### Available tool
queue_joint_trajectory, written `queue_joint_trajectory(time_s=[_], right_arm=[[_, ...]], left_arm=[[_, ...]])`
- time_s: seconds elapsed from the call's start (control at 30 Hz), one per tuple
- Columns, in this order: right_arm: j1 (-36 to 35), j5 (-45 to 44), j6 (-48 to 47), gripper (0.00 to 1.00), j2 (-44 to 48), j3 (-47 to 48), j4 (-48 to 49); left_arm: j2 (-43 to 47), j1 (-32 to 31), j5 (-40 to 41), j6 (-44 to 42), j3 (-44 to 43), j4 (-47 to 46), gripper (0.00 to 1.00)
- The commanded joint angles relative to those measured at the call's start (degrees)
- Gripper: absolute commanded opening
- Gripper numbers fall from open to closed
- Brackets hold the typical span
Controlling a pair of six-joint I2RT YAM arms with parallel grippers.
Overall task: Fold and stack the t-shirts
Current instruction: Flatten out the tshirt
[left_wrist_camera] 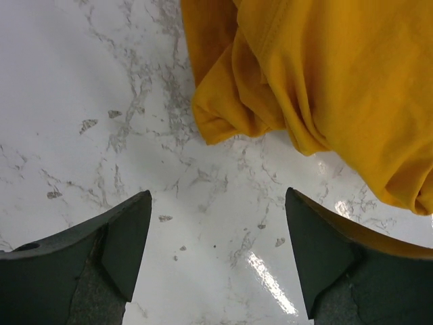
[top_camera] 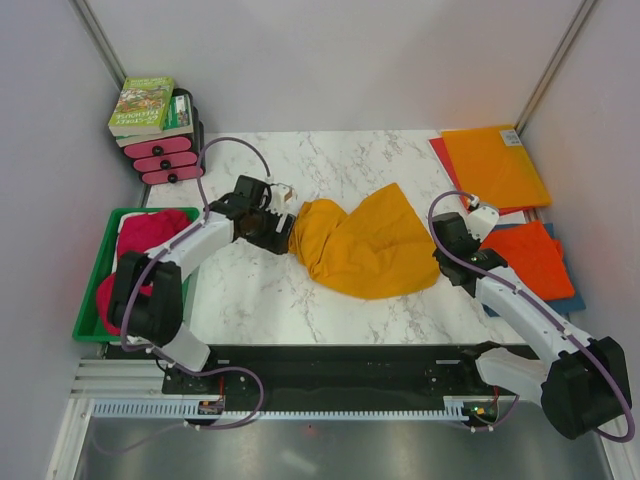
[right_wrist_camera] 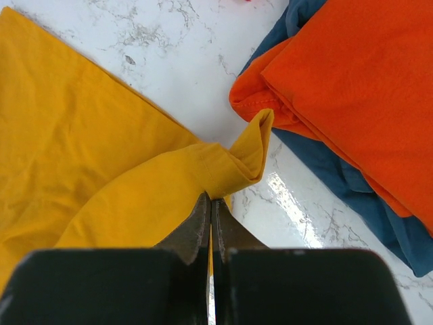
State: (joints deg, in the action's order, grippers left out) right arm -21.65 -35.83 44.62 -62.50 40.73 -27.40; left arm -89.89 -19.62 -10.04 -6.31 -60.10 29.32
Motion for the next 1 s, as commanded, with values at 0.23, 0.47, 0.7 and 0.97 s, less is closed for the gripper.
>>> queue_joint_trajectory(time_s=[0.23, 0.47, 0.7, 0.97], right_arm=[[-0.3, -0.6, -2.2, 0.00, -1.0, 2.2, 0.3], [-0.4, -0.3, -2.1, 0.00, -2.8, 2.2, 0.7], [-0.3, -0.5, -1.6, 0.00, -2.8, 1.7, 0.9], [-0.4, -3.4, -4.4, 0.00, -0.1, 5.0, 0.1]], left_arm=[[-12.6, 0.0, -0.4, 1.9, -6.3, -5.8, 0.76], [-16.5, -0.2, -0.2, 2.0, -6.3, -5.8, 0.61], [-19.8, -0.3, 2.9, 1.5, -7.0, -4.6, 0.04], [-8.3, 0.6, 6.2, -0.5, -6.4, -3.8, 0.02]])
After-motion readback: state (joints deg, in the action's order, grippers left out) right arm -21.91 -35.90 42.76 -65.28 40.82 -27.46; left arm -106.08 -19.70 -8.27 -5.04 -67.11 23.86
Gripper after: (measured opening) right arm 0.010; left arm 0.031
